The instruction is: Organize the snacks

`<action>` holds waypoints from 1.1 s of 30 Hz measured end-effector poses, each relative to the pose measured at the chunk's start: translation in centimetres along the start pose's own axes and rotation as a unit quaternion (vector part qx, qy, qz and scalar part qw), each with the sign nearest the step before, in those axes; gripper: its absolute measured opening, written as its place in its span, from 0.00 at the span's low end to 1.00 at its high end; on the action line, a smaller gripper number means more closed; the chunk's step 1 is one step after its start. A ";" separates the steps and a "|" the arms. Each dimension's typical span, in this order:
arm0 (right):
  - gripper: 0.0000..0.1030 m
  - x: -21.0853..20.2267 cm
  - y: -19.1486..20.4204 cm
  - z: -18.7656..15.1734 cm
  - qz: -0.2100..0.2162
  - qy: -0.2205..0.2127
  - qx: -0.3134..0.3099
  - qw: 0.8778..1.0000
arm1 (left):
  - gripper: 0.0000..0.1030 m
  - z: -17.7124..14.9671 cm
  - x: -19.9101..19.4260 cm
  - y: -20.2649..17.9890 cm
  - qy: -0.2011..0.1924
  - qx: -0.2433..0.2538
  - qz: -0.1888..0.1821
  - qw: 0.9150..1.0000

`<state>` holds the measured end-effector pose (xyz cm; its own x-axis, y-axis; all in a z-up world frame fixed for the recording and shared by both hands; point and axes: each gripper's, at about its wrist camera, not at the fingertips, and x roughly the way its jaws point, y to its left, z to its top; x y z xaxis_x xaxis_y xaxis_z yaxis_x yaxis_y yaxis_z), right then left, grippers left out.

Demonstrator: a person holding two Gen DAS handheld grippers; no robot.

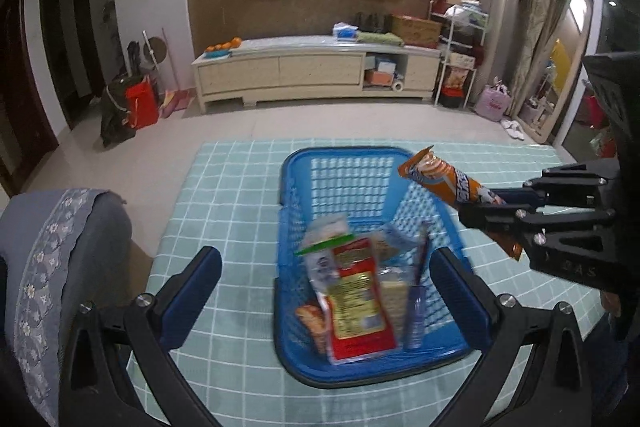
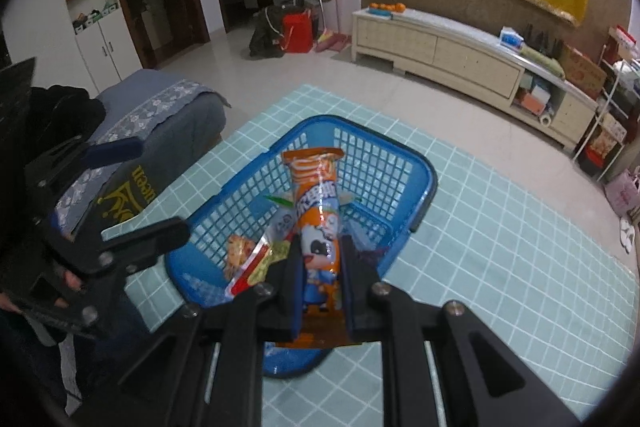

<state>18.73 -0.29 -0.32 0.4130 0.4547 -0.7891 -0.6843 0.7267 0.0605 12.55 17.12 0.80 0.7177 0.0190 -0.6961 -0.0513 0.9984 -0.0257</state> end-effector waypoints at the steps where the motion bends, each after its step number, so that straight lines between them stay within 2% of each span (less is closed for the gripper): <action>1: 0.19 0.6 -0.1 0.2 -0.003 0.006 0.002 1.000 | 1.00 -0.1 0.3 0.2 0.003 -0.001 0.002 1.000; 5: 0.19 2.9 -0.6 1.0 -0.013 0.025 0.000 1.000 | 1.00 0.1 2.6 1.2 0.019 -0.014 0.001 1.000; 15: 0.19 6.9 -1.8 2.7 -0.049 0.055 -0.039 0.996 | 1.00 1.5 5.9 2.8 0.029 -0.030 -0.007 0.999; 17: 0.21 7.4 -1.8 2.8 -0.045 0.056 -0.045 0.996 | 1.00 1.6 6.4 2.8 0.030 -0.025 0.000 0.999; 18: 0.23 7.7 -1.8 2.8 -0.047 0.058 -0.046 0.996 | 1.00 1.6 6.5 2.8 0.031 -0.022 0.002 0.999; 19: 0.38 7.9 -1.9 2.7 -0.056 0.059 -0.047 0.996 | 1.00 1.5 6.5 2.6 0.030 -0.020 0.004 0.999; 20: 0.64 8.2 -2.0 2.5 -0.067 0.059 -0.050 0.995 | 1.00 1.4 6.6 2.6 0.028 -0.020 0.004 0.999; 21: 0.75 8.3 -2.1 2.5 -0.075 0.060 -0.053 0.994 | 1.00 1.3 6.6 2.5 0.027 -0.020 0.003 0.999; 22: 0.81 8.3 -2.3 2.3 -0.085 0.054 -0.052 0.994 | 1.00 1.0 6.6 2.5 0.023 -0.021 0.002 1.000; 27: 0.82 5.8 -3.6 0.5 -0.071 0.008 -0.004 0.997 | 1.00 -0.2 5.5 1.3 -0.008 -0.023 -0.013 1.000; 30: 0.84 4.4 -3.7 -0.6 -0.076 -0.011 0.011 0.997 | 1.00 -0.7 4.5 0.1 -0.021 -0.020 -0.009 1.000; 33: 0.88 2.6 -3.7 -2.1 -0.074 -0.032 0.028 0.996 | 1.00 -1.3 3.4 -1.0 -0.031 -0.024 -0.013 0.999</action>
<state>21.05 -2.86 -3.93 0.5456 0.3714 -0.7513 -0.5792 0.8150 -0.0177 14.10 16.12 -2.49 0.7609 -0.0017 -0.6488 -0.0641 0.9949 -0.0778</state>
